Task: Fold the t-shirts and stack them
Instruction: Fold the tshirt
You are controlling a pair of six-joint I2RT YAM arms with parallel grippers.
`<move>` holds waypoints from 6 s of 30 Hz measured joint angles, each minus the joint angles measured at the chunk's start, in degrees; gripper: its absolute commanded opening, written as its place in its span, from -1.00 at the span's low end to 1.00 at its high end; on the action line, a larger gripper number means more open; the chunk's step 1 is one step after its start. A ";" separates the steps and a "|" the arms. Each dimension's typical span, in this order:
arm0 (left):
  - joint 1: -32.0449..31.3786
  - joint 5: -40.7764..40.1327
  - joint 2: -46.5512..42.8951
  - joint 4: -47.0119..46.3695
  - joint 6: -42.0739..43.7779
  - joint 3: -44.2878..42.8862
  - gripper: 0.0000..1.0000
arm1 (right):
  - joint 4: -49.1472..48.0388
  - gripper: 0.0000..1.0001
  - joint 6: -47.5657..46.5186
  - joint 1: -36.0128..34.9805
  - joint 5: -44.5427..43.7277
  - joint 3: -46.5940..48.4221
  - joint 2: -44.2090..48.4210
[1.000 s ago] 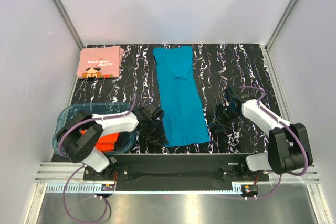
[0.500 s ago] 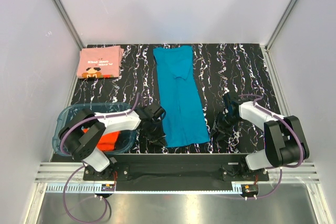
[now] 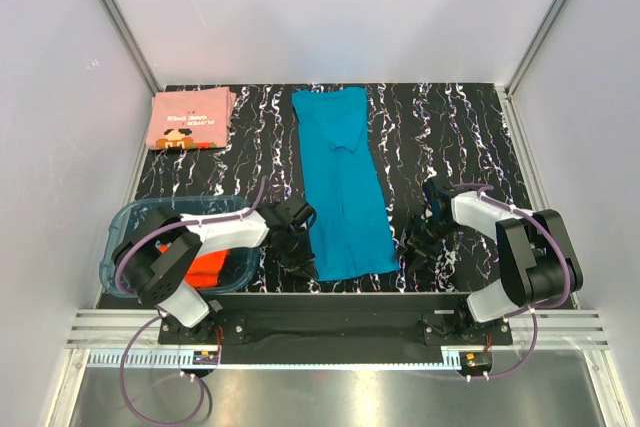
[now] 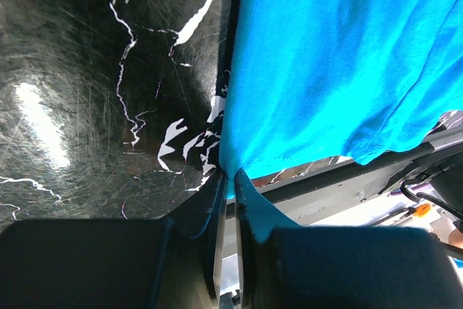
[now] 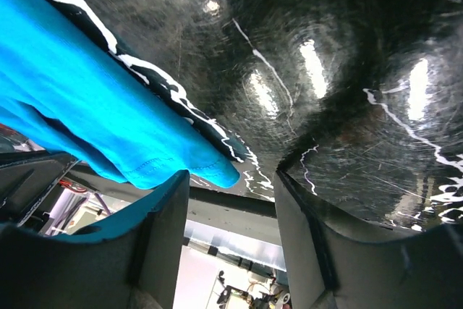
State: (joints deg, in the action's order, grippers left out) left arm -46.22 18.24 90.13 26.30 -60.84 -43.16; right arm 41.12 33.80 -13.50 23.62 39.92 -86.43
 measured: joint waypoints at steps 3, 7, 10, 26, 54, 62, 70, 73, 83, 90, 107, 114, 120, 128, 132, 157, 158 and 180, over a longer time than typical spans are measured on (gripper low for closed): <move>-0.02 0.00 0.00 -0.02 0.04 0.00 -0.77 | 0.02 0.10 0.09 0.00 0.13 0.00 -0.09; -0.02 0.07 0.00 -0.07 0.44 0.00 -0.79 | -0.37 0.03 0.15 0.00 0.13 -0.17 -0.17; -0.04 0.11 0.00 -0.07 0.46 0.00 -0.79 | -0.83 -0.03 0.24 0.00 0.70 -0.20 -0.68; -0.04 0.20 0.00 -0.11 0.63 0.00 -0.87 | -2.60 -0.69 1.49 -1.03 2.36 -0.09 -3.10; 5.77 -11.45 1.70 20.72 13.46 -24.35 -1.00 | 4.83 -1.00 -3.48 -5.46 -1.90 28.22 -8.96; 14.38 -11.41 14.82 26.53 21.35 -42.60 -1.00 | 9.51 -1.00 -7.37 -4.28 -3.43 45.77 -21.81; 21.44 -10.69 26.40 29.68 26.53 -57.61 -1.00 | 12.20 -1.00 -10.64 -2.03 -4.07 64.87 -35.78; 22.77 -10.08 29.83 30.08 27.67 -60.87 -0.99 | 12.39 -1.00 -11.17 -1.18 -3.43 68.30 -39.21; 23.80 -7.39 36.35 30.21 29.57 -65.99 -0.92 | 12.81 -1.00 -11.37 -0.20 -2.60 71.17 -44.92; 24.55 -6.84 37.51 30.14 29.79 -68.24 -0.93 | 12.81 -1.00 -11.41 -0.09 -1.49 74.53 -46.86; 26.29 -5.95 40.85 29.16 29.42 -71.73 -0.78 | 12.79 -1.00 -11.26 2.34 1.18 79.91 -51.74; 27.06 -5.38 42.95 29.24 29.31 -73.42 -0.56 | 13.00 -0.99 -11.26 2.40 2.08 81.88 -54.82; 27.80 -4.98 44.02 28.94 28.87 -76.13 -0.04 | 13.84 -0.71 -10.97 2.43 2.73 85.99 -56.85; 28.22 -7.82 41.90 28.00 30.67 -78.71 0.16 | 13.03 -0.02 -6.10 4.15 5.60 97.63 -61.42; 28.17 -6.91 34.27 24.98 31.93 -71.47 0.12 | 11.89 0.20 -4.79 5.33 7.17 96.89 -60.61; 20.55 8.70 24.50 10.29 32.41 -38.36 -0.33 | 0.98 -1.00 -11.15 2.34 12.46 46.53 -36.98; 20.50 8.20 24.52 10.14 32.59 -37.62 -0.34 | 0.24 -1.00 -11.15 2.62 12.33 44.92 -37.03; 18.29 5.75 15.74 12.70 37.03 -21.27 -0.36 | -2.43 -0.80 -10.73 3.34 12.35 23.04 -24.55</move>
State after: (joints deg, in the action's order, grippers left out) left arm -27.92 23.99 105.86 39.00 -23.81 -64.42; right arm 38.70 23.07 -10.15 35.97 62.96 -110.98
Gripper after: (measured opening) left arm 0.293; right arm 0.073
